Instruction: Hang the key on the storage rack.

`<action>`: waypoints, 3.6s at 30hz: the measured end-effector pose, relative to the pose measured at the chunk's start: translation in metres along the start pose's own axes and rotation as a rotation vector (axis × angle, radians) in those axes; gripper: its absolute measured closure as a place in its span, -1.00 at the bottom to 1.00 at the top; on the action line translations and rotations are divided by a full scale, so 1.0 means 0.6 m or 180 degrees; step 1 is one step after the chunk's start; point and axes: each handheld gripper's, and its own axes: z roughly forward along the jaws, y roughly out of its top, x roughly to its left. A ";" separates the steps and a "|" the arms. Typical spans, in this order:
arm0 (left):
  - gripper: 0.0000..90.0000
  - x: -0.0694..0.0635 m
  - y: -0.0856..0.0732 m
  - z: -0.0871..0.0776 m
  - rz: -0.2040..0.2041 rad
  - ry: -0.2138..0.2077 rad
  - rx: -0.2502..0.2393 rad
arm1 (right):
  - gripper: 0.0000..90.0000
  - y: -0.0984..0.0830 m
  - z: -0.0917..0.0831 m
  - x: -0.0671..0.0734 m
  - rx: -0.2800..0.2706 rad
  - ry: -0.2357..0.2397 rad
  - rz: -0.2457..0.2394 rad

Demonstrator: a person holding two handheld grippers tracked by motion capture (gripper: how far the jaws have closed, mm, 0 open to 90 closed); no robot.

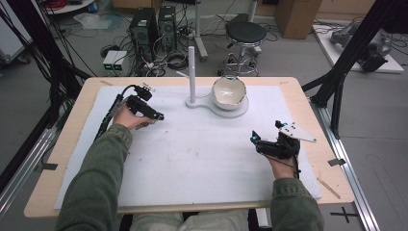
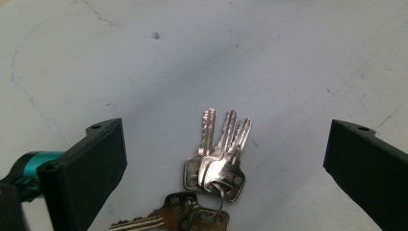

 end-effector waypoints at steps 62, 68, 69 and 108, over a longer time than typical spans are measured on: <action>0.46 0.015 -0.014 0.019 0.0188 -0.0012 0.0288 | -0.96 -0.002 0.008 0.004 0.0093 0.0100 -0.0089; 0.47 0.011 -0.013 0.018 0.0219 0.0014 0.0296 | -0.96 -0.002 0.009 0.003 0.0097 0.0096 -0.0096; 0.47 0.011 -0.013 0.018 0.0219 0.0014 0.0296 | -0.96 -0.002 0.008 0.003 0.0097 0.0094 -0.0103; 0.98 0.006 0.000 -0.084 0.0293 -0.0040 -0.0281 | -0.96 -0.003 0.009 0.005 0.0115 0.0124 -0.0101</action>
